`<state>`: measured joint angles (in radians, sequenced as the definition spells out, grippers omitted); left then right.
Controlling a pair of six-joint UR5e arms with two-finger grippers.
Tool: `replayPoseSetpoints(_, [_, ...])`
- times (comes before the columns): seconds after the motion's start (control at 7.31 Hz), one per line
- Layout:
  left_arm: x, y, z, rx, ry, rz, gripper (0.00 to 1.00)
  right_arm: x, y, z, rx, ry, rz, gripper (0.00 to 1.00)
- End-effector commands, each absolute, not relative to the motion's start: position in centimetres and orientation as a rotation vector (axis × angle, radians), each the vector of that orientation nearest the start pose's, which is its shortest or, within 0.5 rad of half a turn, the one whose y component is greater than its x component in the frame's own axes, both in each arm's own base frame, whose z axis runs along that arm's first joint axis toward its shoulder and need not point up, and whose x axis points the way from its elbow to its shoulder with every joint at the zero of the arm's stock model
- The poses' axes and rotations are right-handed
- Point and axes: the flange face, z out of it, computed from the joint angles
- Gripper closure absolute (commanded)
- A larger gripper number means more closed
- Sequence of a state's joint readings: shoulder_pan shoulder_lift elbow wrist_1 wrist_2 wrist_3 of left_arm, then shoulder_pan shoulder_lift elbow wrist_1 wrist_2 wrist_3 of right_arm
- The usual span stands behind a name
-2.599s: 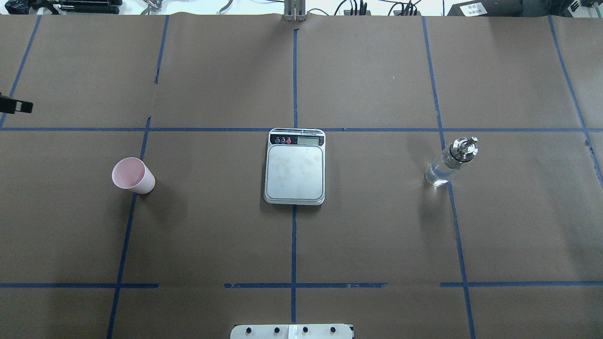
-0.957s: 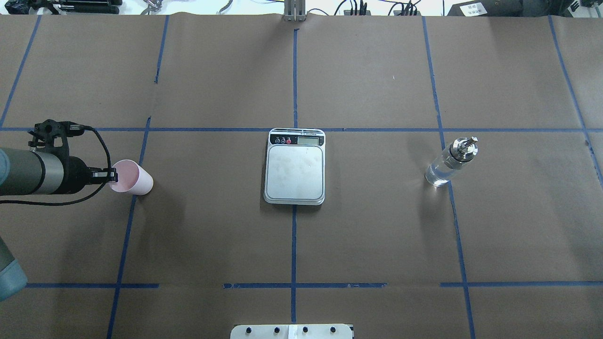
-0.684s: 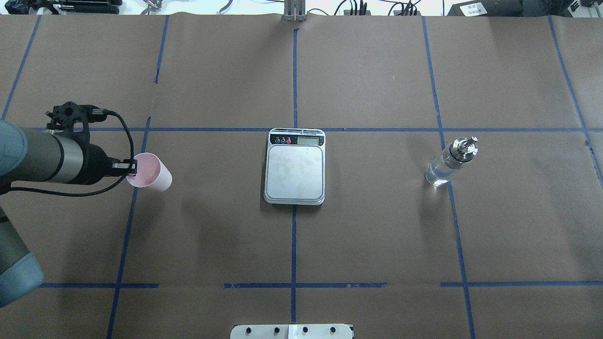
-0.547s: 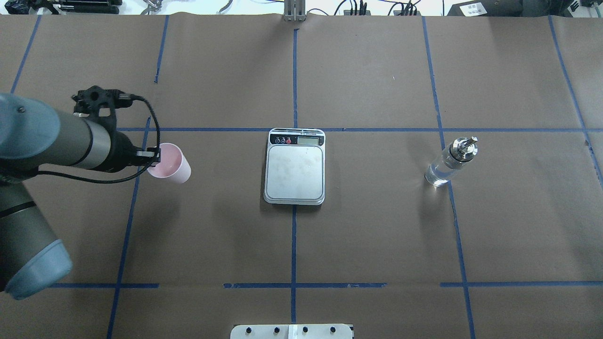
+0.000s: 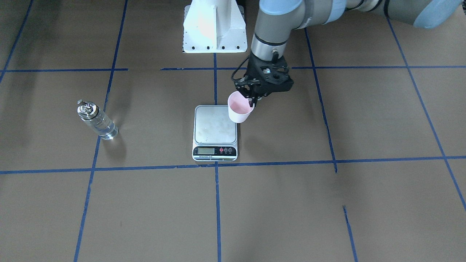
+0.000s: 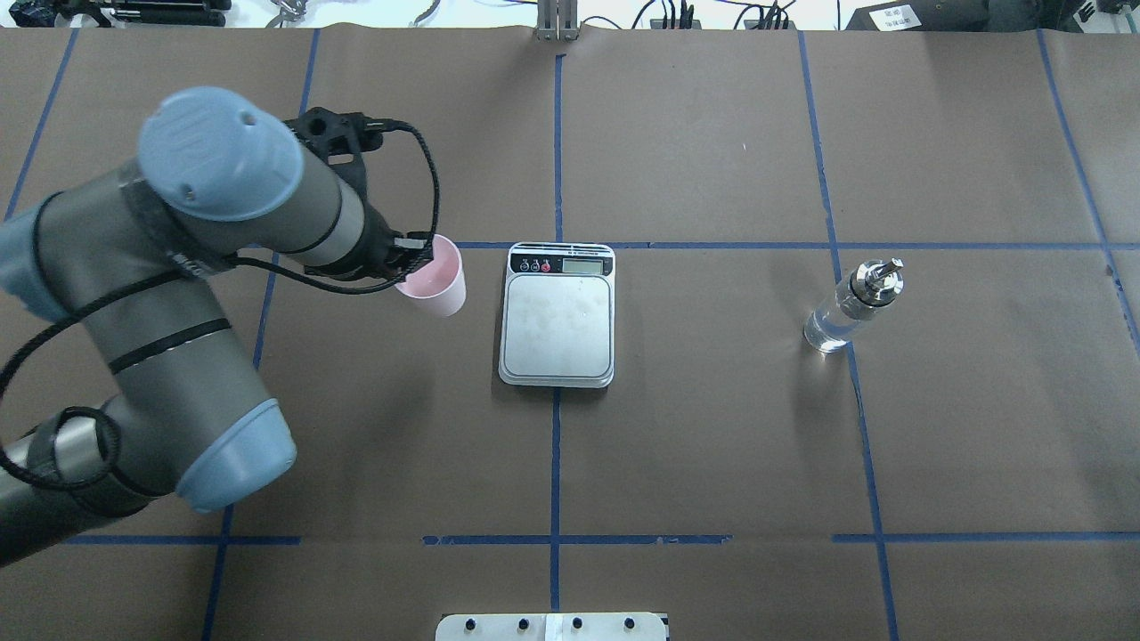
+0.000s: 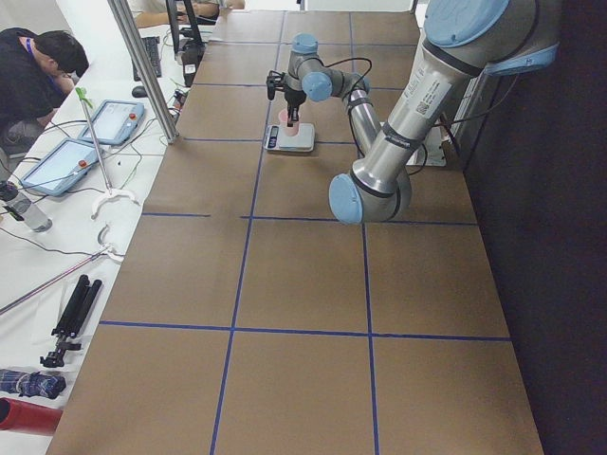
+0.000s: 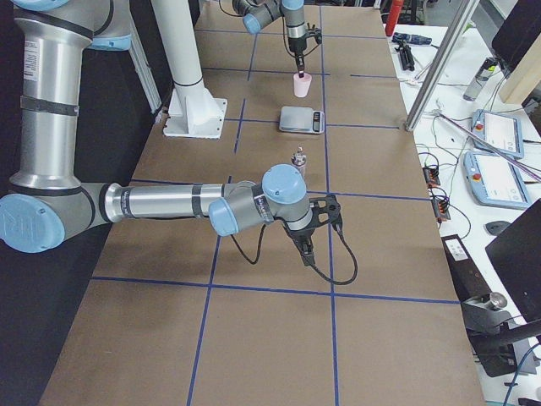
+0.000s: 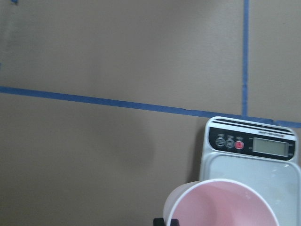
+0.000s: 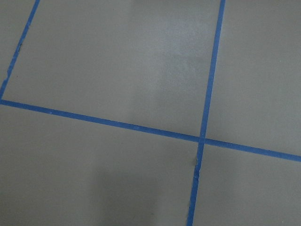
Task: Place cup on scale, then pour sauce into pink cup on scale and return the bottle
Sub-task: 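Carry the pink cup with the left gripper onto the scale and lower it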
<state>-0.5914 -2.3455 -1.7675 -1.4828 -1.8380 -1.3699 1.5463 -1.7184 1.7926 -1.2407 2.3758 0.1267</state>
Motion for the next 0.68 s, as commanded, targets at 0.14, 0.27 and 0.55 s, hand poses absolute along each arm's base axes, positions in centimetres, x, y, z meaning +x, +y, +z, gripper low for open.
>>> replayPoseSetpoints(0.14, [55.7,-46.1,11.0,0.096,0.926,-0.286,1.00,5.0,-44.7,58.0,0.314,-0.827,-0.066,0.00])
replayPoseSetpoints(0.27, [55.7,-46.1,11.1,0.099,0.925,-0.284,1.00,5.0,-44.7,58.0,0.314,-0.827,-0.066,0.00])
replayPoseSetpoints(0.55, [55.4,-46.1,12.0,0.100,0.916,-0.287,1.00,5.0,-44.7,58.0,0.314,-0.827,-0.066,0.00])
